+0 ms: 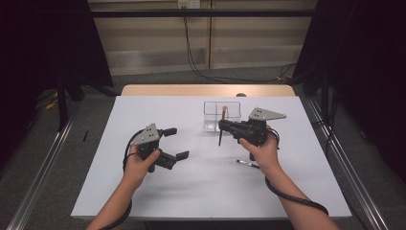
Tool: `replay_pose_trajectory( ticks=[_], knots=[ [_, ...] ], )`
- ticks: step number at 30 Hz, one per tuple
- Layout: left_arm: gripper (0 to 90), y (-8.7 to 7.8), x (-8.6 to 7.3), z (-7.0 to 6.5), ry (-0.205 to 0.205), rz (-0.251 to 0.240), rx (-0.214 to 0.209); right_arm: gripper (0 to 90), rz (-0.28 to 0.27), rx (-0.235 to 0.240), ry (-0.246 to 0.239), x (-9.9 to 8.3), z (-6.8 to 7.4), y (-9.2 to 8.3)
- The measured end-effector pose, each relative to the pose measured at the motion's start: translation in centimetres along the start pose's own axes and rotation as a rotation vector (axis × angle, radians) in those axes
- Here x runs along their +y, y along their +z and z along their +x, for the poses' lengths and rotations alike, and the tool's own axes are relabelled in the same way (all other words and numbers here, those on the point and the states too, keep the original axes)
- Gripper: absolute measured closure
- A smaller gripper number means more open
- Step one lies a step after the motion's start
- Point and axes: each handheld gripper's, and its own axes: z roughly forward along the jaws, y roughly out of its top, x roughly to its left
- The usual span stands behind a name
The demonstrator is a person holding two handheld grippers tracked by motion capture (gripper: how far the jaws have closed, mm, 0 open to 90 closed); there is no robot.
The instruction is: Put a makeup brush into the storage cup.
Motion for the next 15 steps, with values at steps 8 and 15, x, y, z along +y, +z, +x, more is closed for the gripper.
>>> replay_pose_trajectory(
  ticks=[8,15],
  knots=[
    [0.0,-1.4,-0.3,0.3,-0.001,-0.004,0.026,84.8,-0.001,-0.002,0.001,0.1,0.0,0.3],
    [0.0,-2.7,-0.6,0.3,0.004,0.005,0.048,84.8,-0.005,-0.004,-0.001,0.4,0.1,0.4]
  ],
)
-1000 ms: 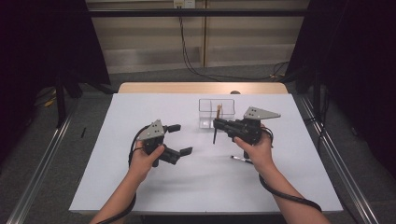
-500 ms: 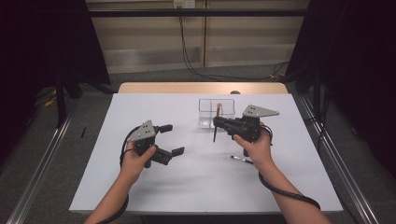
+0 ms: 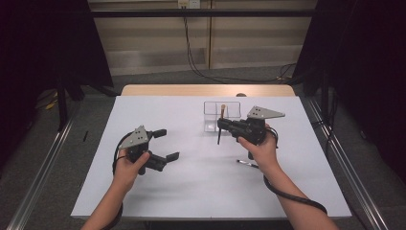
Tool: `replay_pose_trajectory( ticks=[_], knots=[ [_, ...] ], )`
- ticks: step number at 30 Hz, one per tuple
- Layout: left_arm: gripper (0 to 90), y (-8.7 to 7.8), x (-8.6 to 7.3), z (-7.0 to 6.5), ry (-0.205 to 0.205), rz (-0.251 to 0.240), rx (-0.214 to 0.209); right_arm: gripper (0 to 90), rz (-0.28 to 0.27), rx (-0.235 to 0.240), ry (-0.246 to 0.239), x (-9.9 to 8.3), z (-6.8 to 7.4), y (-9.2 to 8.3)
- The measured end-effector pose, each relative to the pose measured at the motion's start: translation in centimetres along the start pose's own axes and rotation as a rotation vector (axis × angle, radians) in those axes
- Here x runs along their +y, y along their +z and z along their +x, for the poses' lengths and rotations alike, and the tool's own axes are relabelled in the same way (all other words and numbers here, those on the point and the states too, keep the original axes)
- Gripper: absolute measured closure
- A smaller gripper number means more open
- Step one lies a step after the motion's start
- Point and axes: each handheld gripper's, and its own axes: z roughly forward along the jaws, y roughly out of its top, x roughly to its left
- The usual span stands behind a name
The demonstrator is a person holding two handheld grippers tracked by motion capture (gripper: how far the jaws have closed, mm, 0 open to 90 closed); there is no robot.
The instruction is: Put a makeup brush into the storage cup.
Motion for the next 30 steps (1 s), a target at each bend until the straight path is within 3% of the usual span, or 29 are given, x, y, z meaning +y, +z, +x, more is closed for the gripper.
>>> replay_pose_trajectory(
  ticks=[30],
  knots=[
    [0.0,-3.2,-1.1,-0.4,0.004,0.003,0.069,84.8,-0.018,-0.027,-0.013,1.2,-1.0,0.5]
  ],
)
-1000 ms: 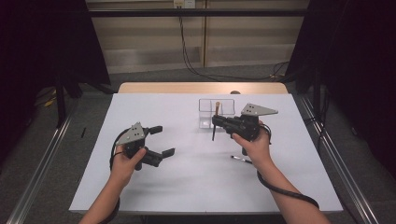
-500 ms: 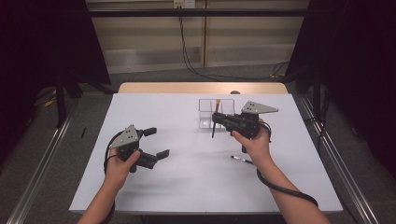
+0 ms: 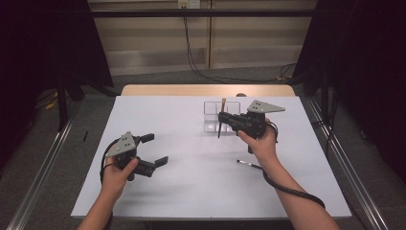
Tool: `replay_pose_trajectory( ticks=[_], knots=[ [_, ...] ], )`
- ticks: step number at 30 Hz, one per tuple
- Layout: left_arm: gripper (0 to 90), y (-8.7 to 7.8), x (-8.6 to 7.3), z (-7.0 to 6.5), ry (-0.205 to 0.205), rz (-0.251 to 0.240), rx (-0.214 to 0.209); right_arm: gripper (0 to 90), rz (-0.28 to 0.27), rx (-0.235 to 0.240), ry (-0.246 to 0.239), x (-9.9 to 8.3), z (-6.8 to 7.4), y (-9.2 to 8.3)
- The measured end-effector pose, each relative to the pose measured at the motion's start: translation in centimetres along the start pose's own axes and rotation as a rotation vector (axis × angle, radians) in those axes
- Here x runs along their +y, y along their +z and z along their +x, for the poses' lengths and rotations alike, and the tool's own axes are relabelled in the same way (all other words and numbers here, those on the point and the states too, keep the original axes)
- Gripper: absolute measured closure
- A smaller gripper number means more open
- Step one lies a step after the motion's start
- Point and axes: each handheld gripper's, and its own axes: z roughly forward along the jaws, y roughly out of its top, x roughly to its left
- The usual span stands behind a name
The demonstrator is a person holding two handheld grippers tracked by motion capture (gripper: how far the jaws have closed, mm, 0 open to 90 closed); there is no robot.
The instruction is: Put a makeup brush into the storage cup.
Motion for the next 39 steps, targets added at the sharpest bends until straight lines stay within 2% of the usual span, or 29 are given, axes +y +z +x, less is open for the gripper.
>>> replay_pose_trajectory(
  ticks=[20,39],
  knots=[
    [0.0,-1.4,-0.4,-0.3,-0.005,0.009,0.039,84.8,-0.010,-0.007,0.004,1.1,-1.1,0.6],
    [0.0,-1.5,-0.9,-0.5,-0.019,-0.013,0.036,84.7,-0.023,-0.038,0.001,2.6,-2.0,1.6]
  ],
)
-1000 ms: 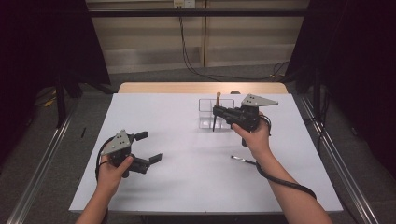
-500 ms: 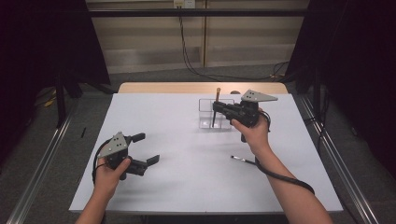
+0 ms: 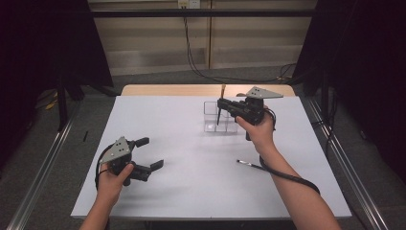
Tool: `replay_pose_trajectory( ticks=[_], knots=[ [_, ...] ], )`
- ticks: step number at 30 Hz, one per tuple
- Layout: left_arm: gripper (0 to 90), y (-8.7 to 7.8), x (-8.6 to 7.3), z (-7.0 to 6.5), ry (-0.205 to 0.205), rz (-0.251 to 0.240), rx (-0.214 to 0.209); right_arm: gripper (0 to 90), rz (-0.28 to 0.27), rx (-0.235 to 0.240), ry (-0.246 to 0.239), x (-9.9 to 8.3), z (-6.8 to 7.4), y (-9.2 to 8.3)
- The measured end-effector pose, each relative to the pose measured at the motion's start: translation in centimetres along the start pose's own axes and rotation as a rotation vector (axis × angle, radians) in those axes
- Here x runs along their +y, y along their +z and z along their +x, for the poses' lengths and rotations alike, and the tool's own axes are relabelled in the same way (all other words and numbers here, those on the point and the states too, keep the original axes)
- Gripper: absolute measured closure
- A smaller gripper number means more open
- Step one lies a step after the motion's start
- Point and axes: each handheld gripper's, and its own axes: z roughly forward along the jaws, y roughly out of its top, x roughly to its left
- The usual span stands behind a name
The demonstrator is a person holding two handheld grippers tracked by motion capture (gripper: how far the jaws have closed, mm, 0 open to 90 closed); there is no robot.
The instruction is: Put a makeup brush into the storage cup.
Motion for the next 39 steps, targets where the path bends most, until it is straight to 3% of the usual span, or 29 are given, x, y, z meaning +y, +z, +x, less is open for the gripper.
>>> replay_pose_trajectory(
  ticks=[26,39],
  knots=[
    [0.0,-1.0,-0.4,-0.2,-0.012,-0.005,0.004,84.7,-0.008,-0.035,-0.022,2.0,-0.7,2.0],
    [0.0,-1.3,-0.5,-0.2,-0.006,0.002,0.014,84.7,-0.011,-0.076,-0.044,3.0,-0.9,2.9]
  ],
)
